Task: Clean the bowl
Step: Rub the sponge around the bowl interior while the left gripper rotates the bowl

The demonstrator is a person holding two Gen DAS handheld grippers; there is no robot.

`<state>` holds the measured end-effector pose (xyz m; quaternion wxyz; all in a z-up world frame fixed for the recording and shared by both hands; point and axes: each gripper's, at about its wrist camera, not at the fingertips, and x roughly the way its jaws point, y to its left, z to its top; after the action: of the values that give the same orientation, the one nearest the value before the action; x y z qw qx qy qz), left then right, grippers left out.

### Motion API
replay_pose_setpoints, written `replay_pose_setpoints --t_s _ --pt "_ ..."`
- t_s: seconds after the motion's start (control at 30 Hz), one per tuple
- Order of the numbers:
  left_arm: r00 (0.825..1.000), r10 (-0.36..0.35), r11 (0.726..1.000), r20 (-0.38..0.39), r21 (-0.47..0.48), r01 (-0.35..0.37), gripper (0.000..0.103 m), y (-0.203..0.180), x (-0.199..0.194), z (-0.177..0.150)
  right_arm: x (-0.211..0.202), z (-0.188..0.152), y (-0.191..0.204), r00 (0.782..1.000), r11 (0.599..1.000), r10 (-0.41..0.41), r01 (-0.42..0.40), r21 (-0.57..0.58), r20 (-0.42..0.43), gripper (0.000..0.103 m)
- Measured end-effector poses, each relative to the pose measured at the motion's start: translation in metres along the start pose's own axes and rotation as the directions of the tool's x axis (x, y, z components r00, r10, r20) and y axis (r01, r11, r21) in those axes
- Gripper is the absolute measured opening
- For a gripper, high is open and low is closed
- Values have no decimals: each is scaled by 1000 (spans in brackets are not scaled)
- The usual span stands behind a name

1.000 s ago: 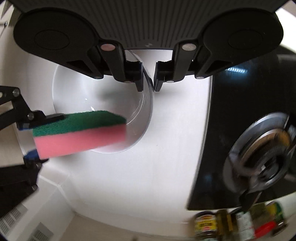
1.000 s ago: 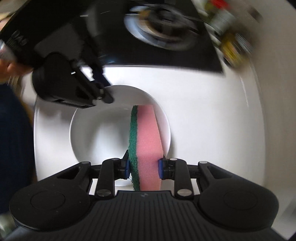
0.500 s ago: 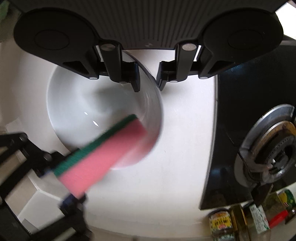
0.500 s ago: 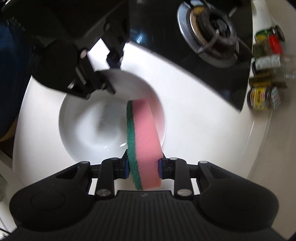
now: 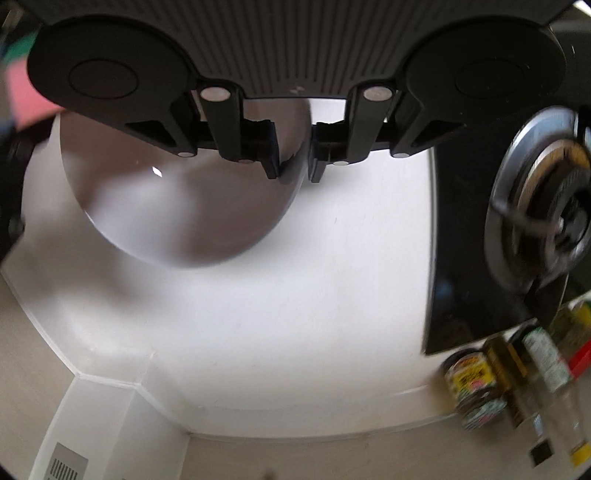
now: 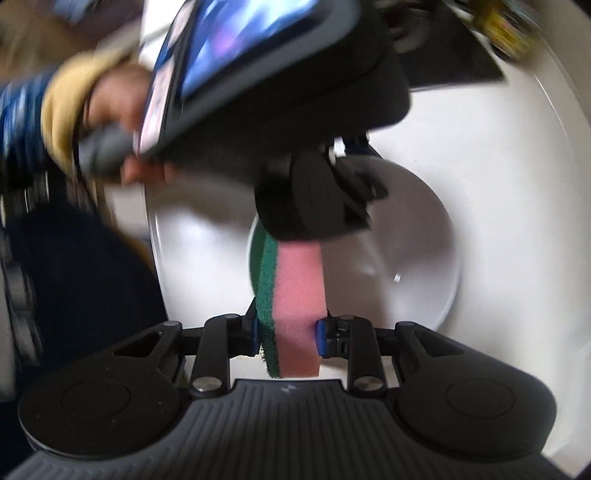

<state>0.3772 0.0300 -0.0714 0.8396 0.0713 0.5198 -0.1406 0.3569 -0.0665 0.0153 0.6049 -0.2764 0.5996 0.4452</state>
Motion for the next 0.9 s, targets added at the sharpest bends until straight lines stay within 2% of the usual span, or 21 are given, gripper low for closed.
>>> replay_pose_setpoints --t_s 0.07,0.17,0.23,0.33,0.4,0.43,0.5,0.57,0.67,0.77,0.83,0.9 --pt "1000 -9 1000 -3 13 10 26 3 6 7 -8 -9 -22 995 988 45 -57 142 89 24" --pt "994 -95 993 -48 -68 92 20 21 9 18 -22 -22 -32 994 992 -18 3 129 111 24" --pt "989 -138 983 -59 -127 130 16 33 4 19 -29 -24 -28 990 993 -108 103 63 87 24" --pt "989 -135 977 -53 -173 124 14 39 -9 10 -35 -20 -20 968 966 -243 248 -77 67 24" --pt "991 -122 972 -56 -207 108 14 39 -15 -2 -35 -14 -13 946 925 -317 323 -201 63 24" --pt "991 -120 969 -63 -227 103 14 39 -16 -8 -32 -10 -11 940 905 -336 339 -258 57 24" --pt "990 -118 961 -77 -261 94 14 38 -17 -18 -22 -4 -1 927 838 -373 356 -413 42 24" --pt "988 -120 955 -94 -284 89 15 37 -16 -28 -10 4 8 919 751 -393 343 -565 35 24" --pt "986 -136 947 -98 -305 100 16 34 -18 -40 7 19 21 907 610 -416 331 -720 65 24" --pt "988 -116 956 -97 -282 84 18 27 -22 -44 17 28 26 918 519 -390 288 -805 77 24" --pt "990 -106 964 -94 -254 80 20 24 -23 -45 21 30 24 912 468 -404 276 -839 74 25" --pt "991 -98 971 -89 -227 76 22 22 -23 -45 26 31 19 896 453 -440 275 -848 55 25"
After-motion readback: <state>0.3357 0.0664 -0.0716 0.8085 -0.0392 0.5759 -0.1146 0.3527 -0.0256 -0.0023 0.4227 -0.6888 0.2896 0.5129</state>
